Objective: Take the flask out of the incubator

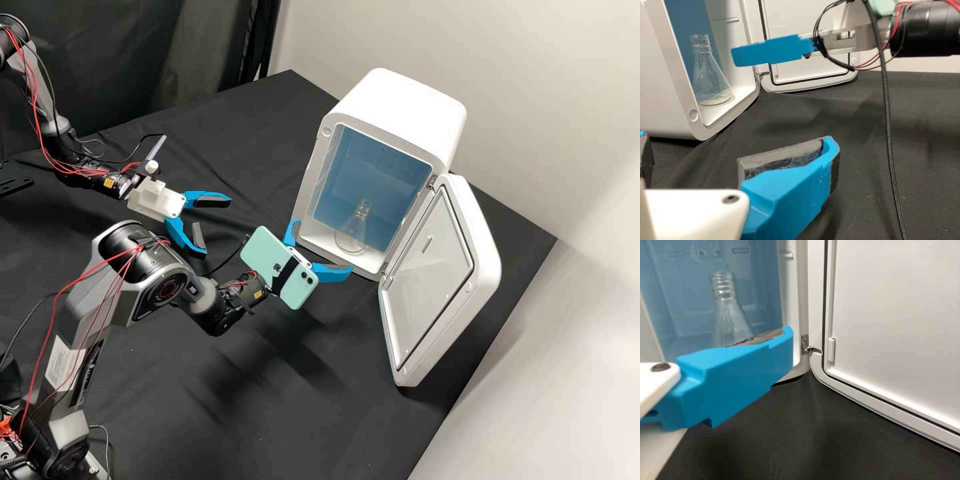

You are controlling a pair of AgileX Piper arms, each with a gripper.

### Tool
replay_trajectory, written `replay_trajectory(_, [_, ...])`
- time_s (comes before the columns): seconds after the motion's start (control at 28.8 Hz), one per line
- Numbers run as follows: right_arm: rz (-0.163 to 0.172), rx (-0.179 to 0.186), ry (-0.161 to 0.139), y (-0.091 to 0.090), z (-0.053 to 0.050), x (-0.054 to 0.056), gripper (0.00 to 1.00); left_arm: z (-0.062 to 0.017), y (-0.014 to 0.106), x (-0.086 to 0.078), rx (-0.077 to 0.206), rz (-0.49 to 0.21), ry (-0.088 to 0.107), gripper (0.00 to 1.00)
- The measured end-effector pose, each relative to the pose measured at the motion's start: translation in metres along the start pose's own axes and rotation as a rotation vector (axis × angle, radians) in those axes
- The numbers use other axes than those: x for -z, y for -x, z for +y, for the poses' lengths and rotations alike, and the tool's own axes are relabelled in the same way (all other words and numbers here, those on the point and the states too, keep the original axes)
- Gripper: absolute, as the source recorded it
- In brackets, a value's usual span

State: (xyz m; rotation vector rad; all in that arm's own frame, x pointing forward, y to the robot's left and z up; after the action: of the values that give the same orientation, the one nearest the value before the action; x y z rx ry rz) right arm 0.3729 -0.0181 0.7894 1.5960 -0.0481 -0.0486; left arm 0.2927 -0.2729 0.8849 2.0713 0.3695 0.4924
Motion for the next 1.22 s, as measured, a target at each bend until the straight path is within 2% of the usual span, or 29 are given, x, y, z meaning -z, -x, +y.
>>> replay_trajectory(0.21, [-0.021, 0.02, 0.005, -0.009, -0.005, -0.005, 1.0, 0.0, 0.0, 0.0, 0.0, 0.0, 0.001, 1.0])
replay_trajectory(0.35, [-0.025, 0.013, 0.019, -0.015, -0.003, -0.008, 1.0, 0.0, 0.0, 0.0, 0.0, 0.0, 0.002, 1.0])
replay_trajectory(0.52, [-0.032, -0.001, 0.02, -0.021, 0.001, -0.012, 1.0, 0.0, 0.0, 0.0, 0.0, 0.0, 0.002, 1.0])
replay_trajectory(0.87, [-0.021, -0.012, 0.02, -0.031, 0.004, -0.009, 1.0, 0.0006, 0.0, 0.004, -0.001, 0.008, 0.004, 1.0])
replay_trajectory(0.97, [-0.02, -0.014, 0.02, -0.031, 0.005, -0.009, 1.0, 0.0005, 0.001, 0.004, 0.011, 0.011, 0.004, 1.0])
replay_trajectory(1.22, [-0.018, -0.013, 0.021, -0.031, 0.004, -0.008, 1.0, 0.0022, 0.001, 0.003, 0.012, 0.011, 0.006, 1.0])
